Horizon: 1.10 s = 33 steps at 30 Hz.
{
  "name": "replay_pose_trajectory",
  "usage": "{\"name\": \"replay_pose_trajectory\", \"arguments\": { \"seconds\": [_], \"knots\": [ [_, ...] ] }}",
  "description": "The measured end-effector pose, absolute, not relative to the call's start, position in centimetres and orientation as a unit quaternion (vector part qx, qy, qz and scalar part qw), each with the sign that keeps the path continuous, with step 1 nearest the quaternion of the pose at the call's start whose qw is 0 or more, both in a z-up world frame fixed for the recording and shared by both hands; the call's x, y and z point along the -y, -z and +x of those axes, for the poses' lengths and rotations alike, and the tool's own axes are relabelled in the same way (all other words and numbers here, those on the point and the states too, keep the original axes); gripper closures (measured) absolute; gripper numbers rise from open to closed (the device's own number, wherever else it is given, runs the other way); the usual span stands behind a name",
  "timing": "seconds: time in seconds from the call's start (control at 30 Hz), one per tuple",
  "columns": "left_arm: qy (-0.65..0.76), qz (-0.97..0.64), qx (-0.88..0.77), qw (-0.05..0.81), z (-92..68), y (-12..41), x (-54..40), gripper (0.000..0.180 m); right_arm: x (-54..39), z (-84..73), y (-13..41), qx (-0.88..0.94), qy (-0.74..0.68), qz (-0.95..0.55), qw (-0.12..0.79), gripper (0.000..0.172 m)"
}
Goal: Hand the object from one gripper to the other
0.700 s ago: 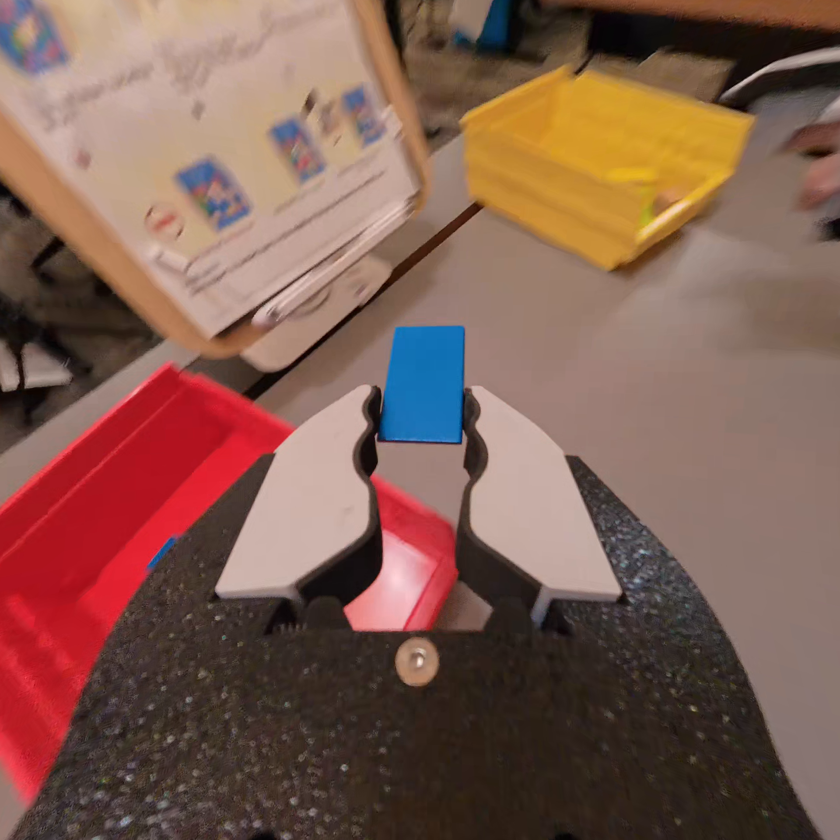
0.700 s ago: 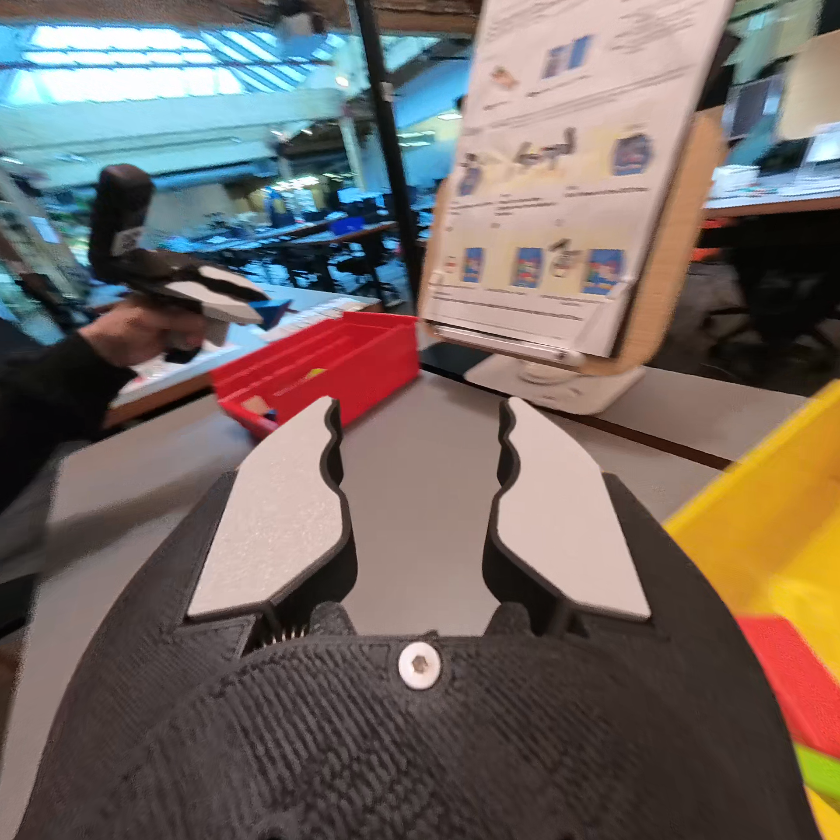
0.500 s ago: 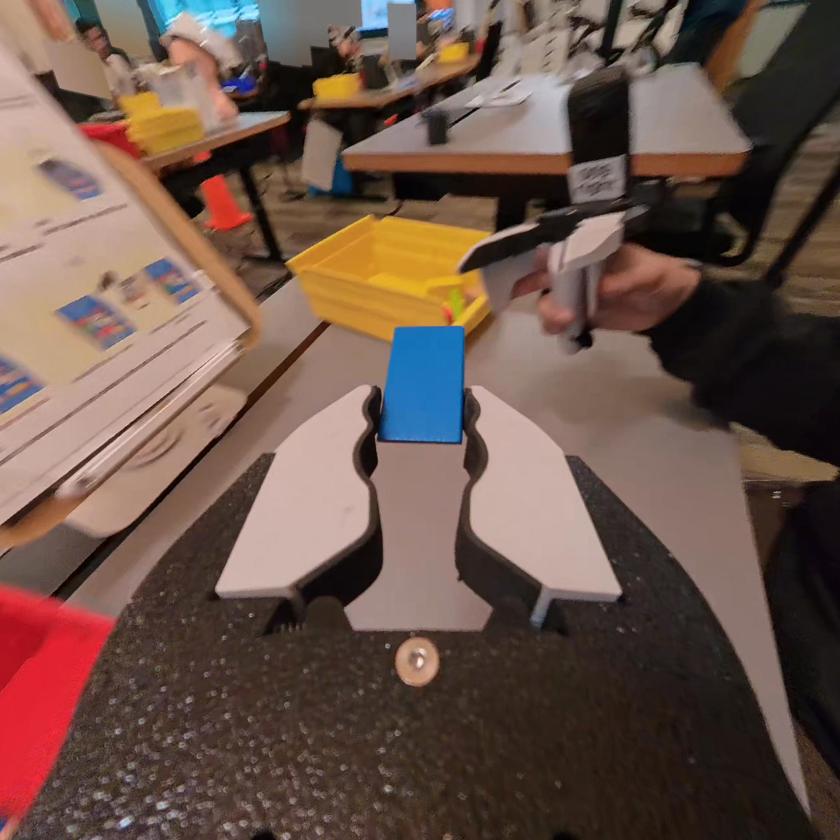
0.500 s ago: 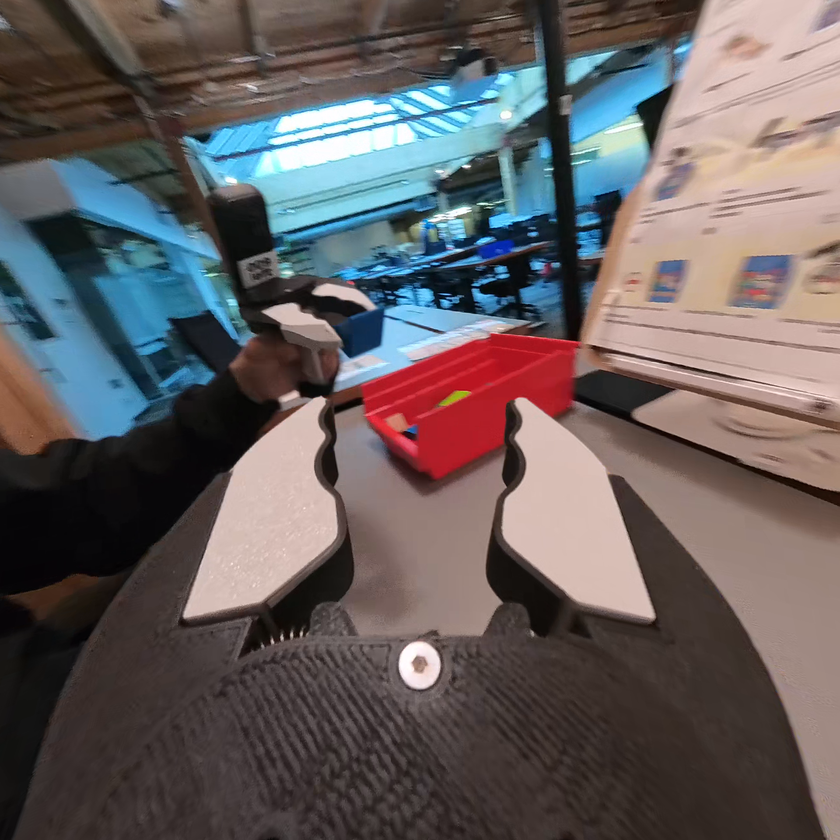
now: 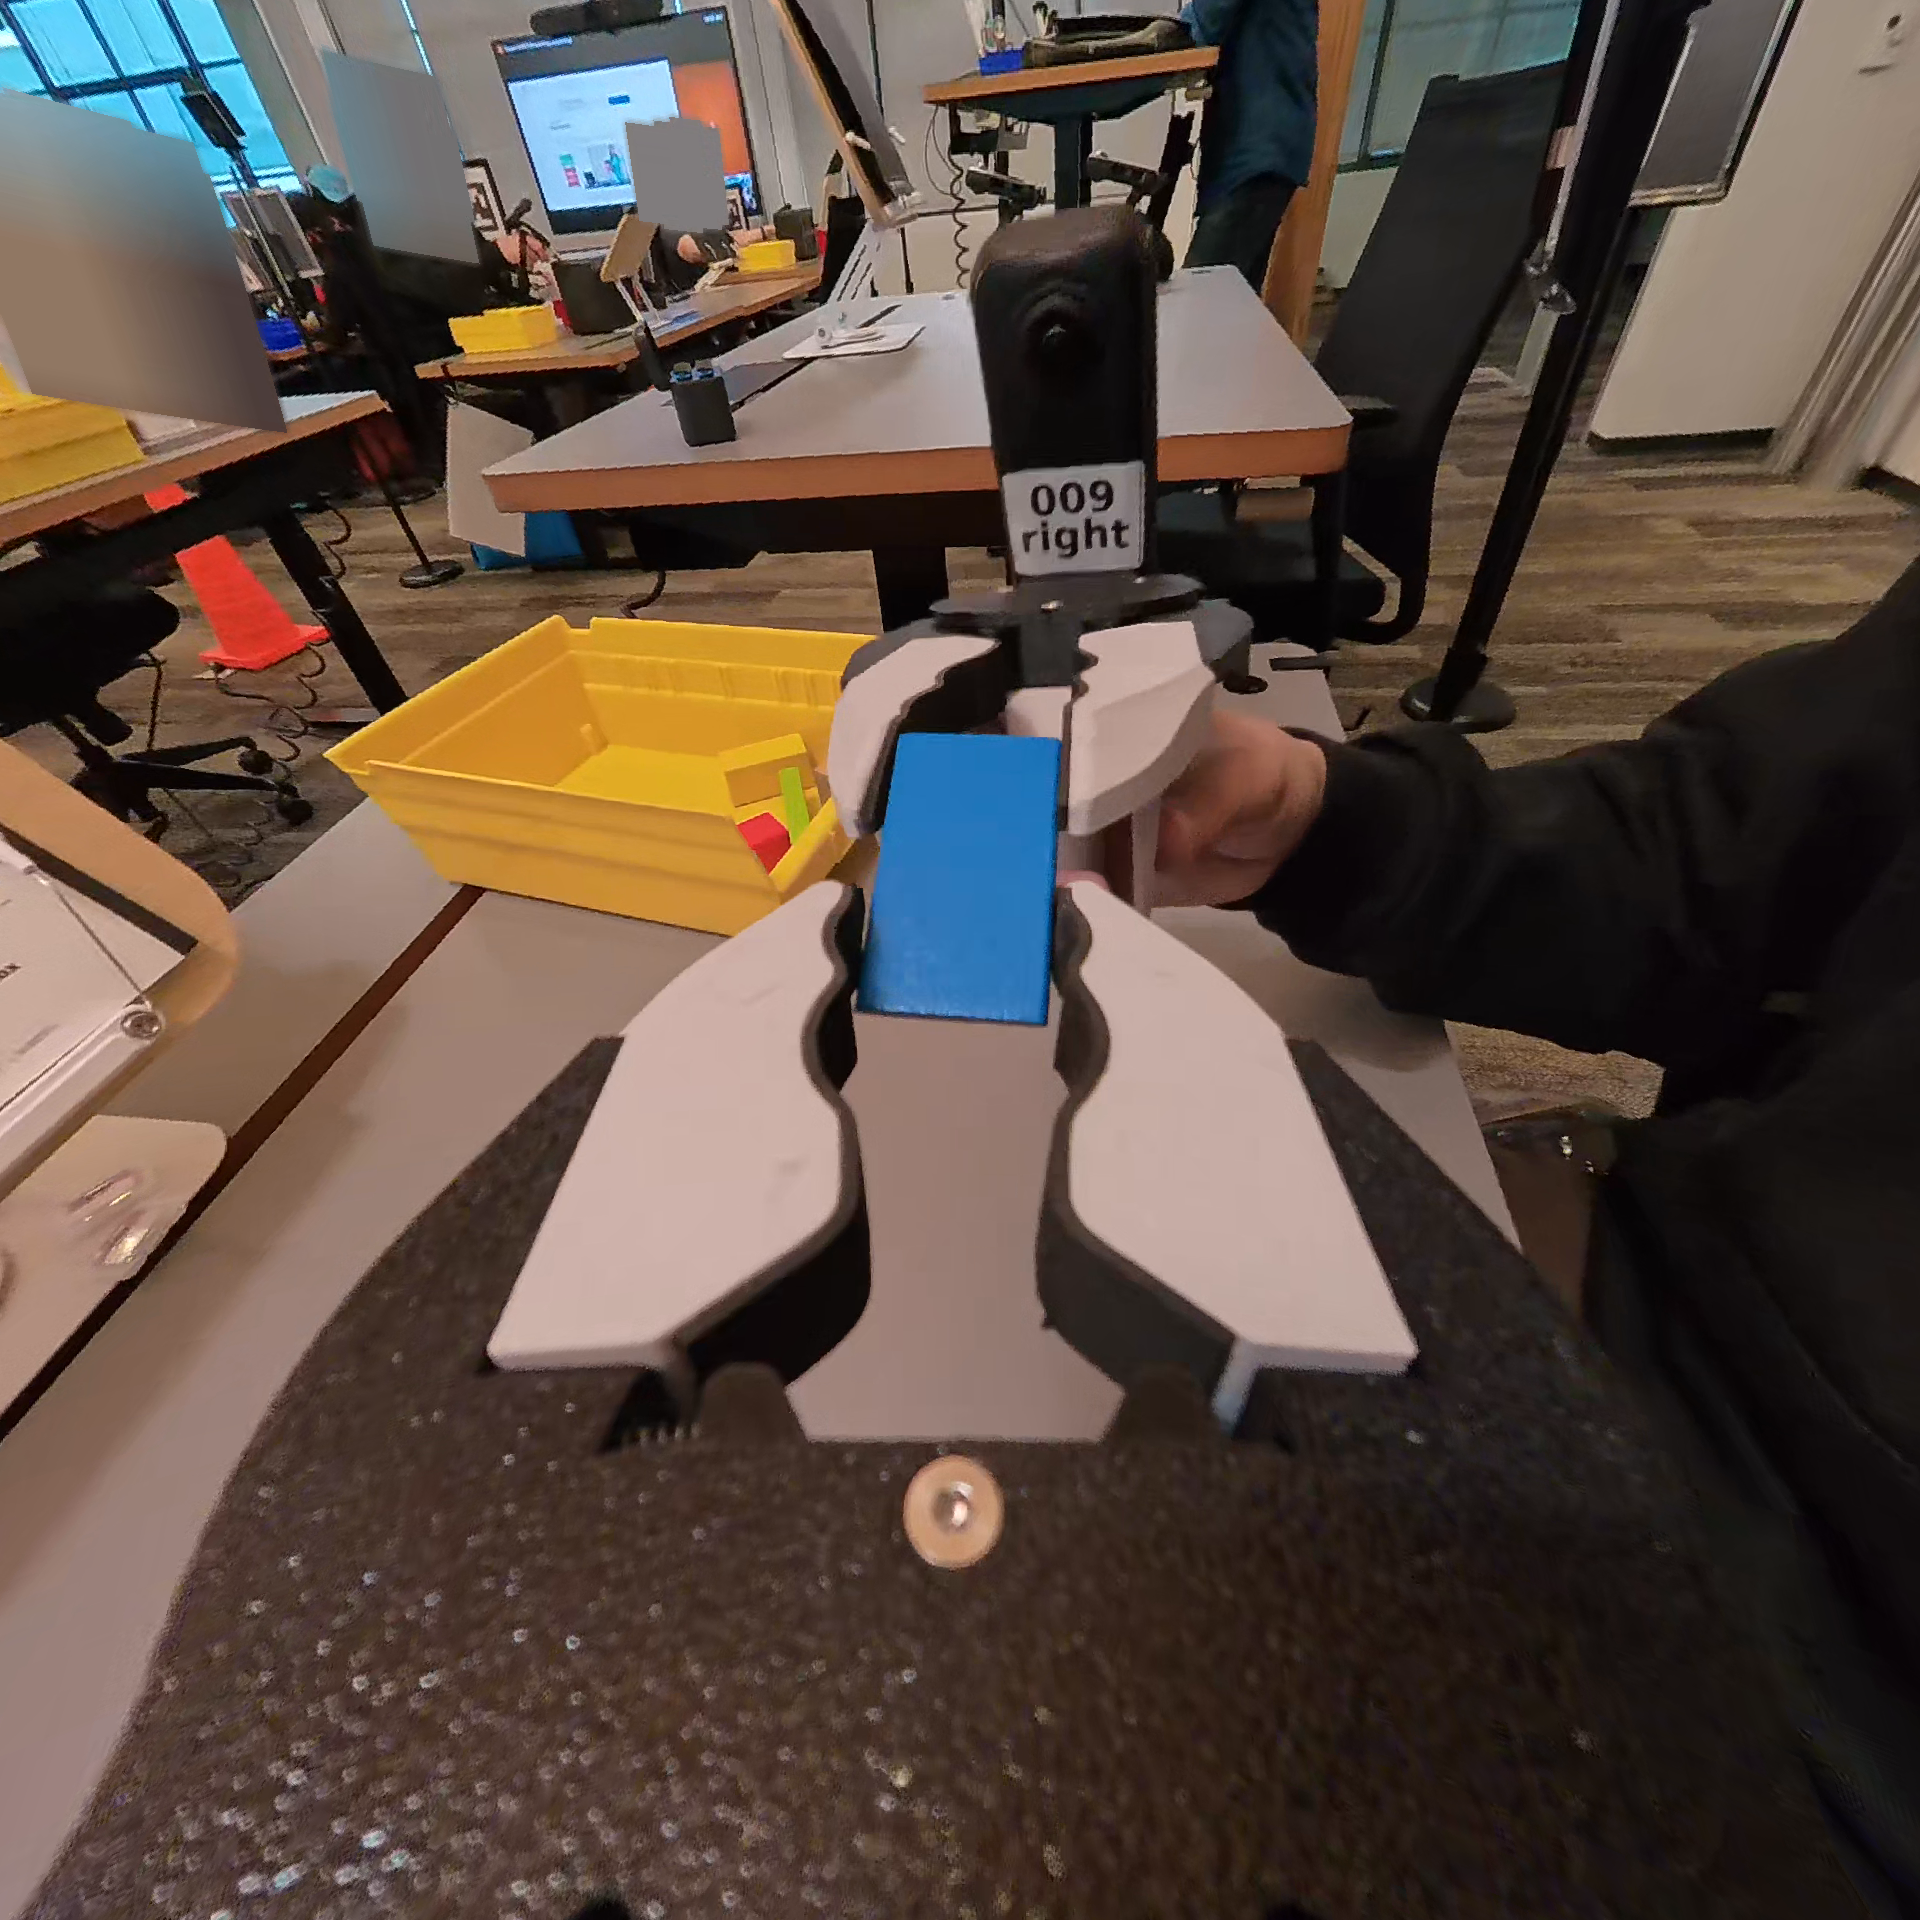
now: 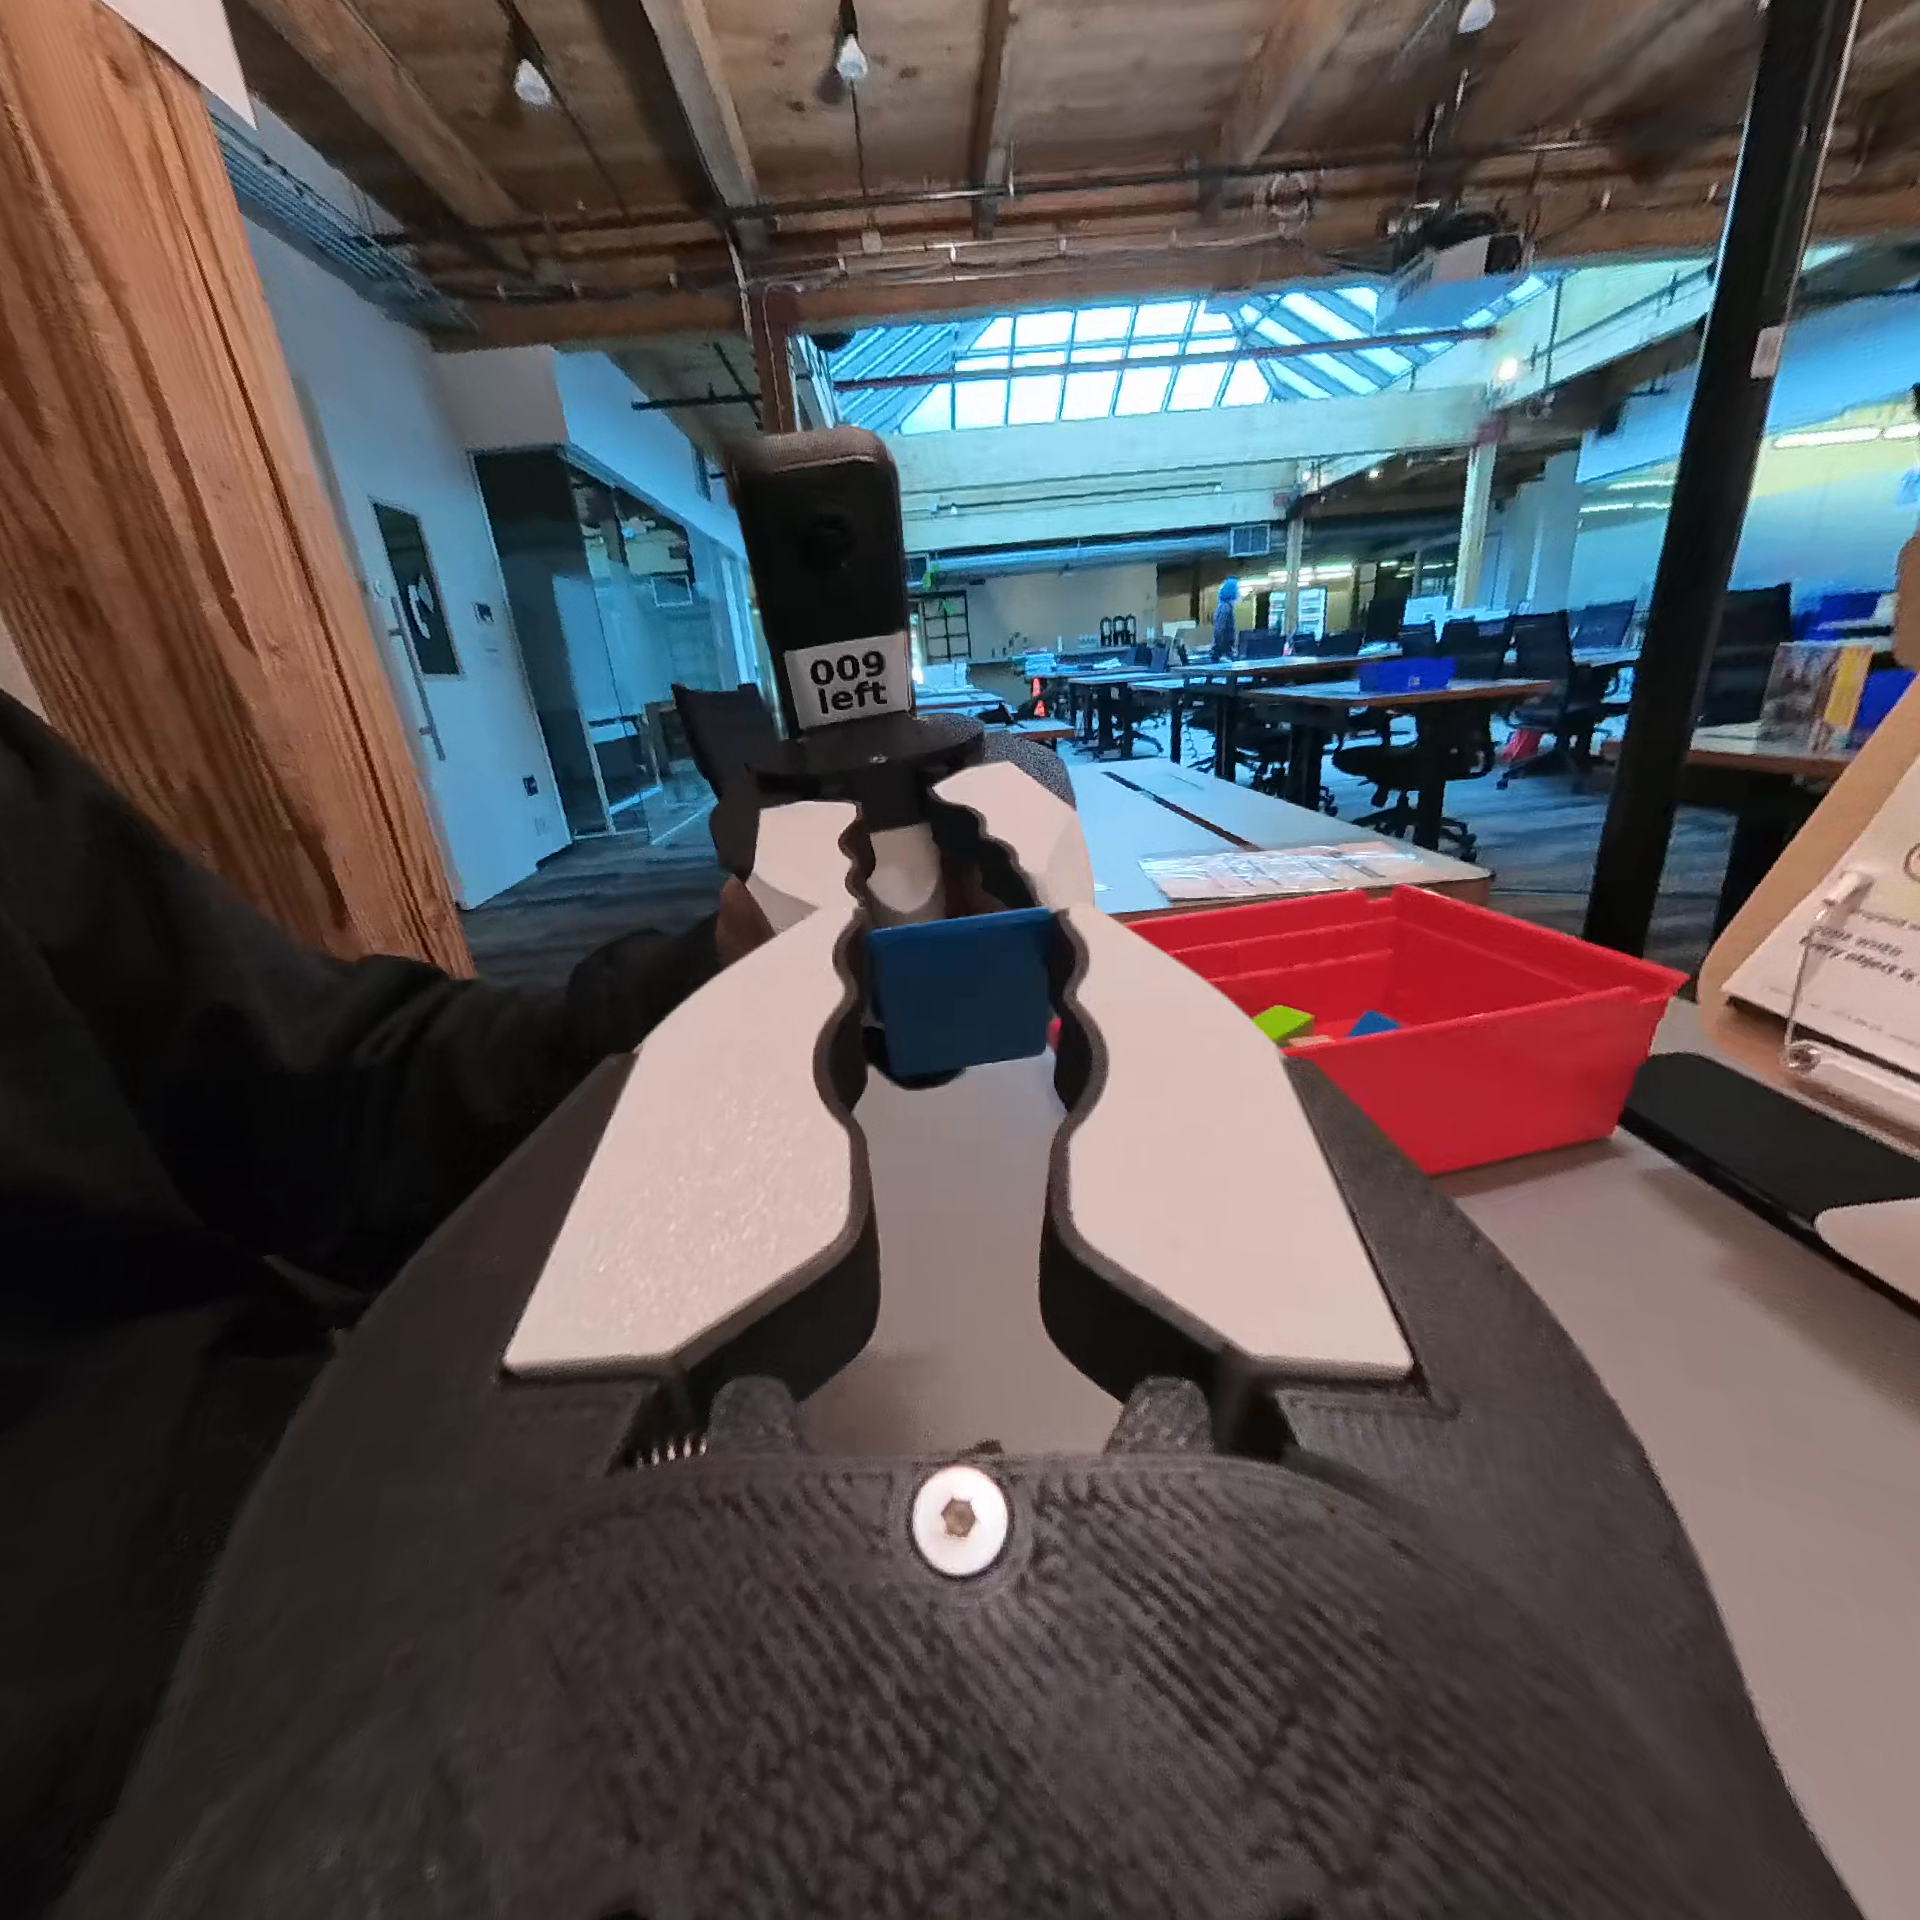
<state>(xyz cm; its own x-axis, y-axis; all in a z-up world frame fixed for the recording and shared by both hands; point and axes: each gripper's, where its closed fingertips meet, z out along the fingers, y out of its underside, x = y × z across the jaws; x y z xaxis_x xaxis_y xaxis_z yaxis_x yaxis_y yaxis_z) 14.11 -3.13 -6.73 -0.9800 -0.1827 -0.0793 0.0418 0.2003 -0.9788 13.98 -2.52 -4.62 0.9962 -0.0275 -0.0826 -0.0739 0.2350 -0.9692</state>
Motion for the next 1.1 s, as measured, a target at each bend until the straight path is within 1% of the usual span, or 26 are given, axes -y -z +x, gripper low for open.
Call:
{"name": "replay_pose_trajectory", "arguments": {
  "seconds": [0.1, 0.2, 0.27, 0.33, 0.4, 0.47, 0.6, 0.7, 0.8, 0.9, 0.97, 1.1],
  "knots": [
    [0.633, -0.056, -0.766, 0.095, 14.2, 7.1, 3.2, 0.145, 2.5, 13.9, 5.1, -0.031, 0.007, -0.642, 0.766, 0.139],
    [0.640, -0.099, -0.754, 0.114, 15.6, 7.2, 2.7, 0.137, 3.4, 15.5, 5.5, -0.060, 0.056, -0.653, 0.753, 0.139],
    [0.647, -0.126, -0.743, 0.116, 16.2, 7.2, 2.1, 0.138, 5.3, 17.7, 5.8, -0.105, 0.092, -0.651, 0.746, 0.139],
    [0.639, -0.166, -0.741, 0.124, 17.2, 7.9, 1.1, 0.144, 9.0, 21.1, 6.3, -0.176, 0.158, -0.641, 0.730, 0.139],
    [0.628, -0.190, -0.744, 0.130, 17.8, 8.8, 0.2, 0.146, 14.2, 24.6, 7.7, -0.257, 0.232, -0.635, 0.691, 0.139],
    [0.619, -0.206, -0.747, 0.132, 18.0, 9.7, -0.5, 0.146, 20.3, 27.5, 9.9, -0.340, 0.310, -0.626, 0.630, 0.139],
    [0.603, -0.220, -0.758, 0.112, 17.7, 11.5, -1.2, 0.145, 30.1, 30.1, 14.4, -0.446, 0.401, -0.619, 0.507, 0.139],
    [0.589, -0.224, -0.772, 0.087, 17.3, 12.8, -1.1, 0.145, 33.1, 31.1, 16.6, -0.470, 0.411, -0.629, 0.463, 0.139],
    [0.569, -0.222, -0.788, 0.079, 17.1, 13.8, -1.0, 0.144, 33.9, 32.2, 17.2, -0.477, 0.417, -0.638, 0.438, 0.139],
    [0.557, -0.219, -0.796, 0.090, 17.1, 13.9, -1.0, 0.144, 34.3, 33.9, 18.4, -0.490, 0.408, -0.654, 0.406, 0.139],
    [0.555, -0.217, -0.797, 0.095, 17.1, 13.9, -1.1, 0.143, 34.6, 35.1, 18.9, -0.500, 0.400, -0.654, 0.402, 0.139],
    [0.550, -0.243, -0.791, 0.112, 17.7, 14.0, -2.7, 0.136, 34.4, 36.5, 20.4, -0.514, 0.363, -0.670, 0.394, 0.138]
  ]
}}
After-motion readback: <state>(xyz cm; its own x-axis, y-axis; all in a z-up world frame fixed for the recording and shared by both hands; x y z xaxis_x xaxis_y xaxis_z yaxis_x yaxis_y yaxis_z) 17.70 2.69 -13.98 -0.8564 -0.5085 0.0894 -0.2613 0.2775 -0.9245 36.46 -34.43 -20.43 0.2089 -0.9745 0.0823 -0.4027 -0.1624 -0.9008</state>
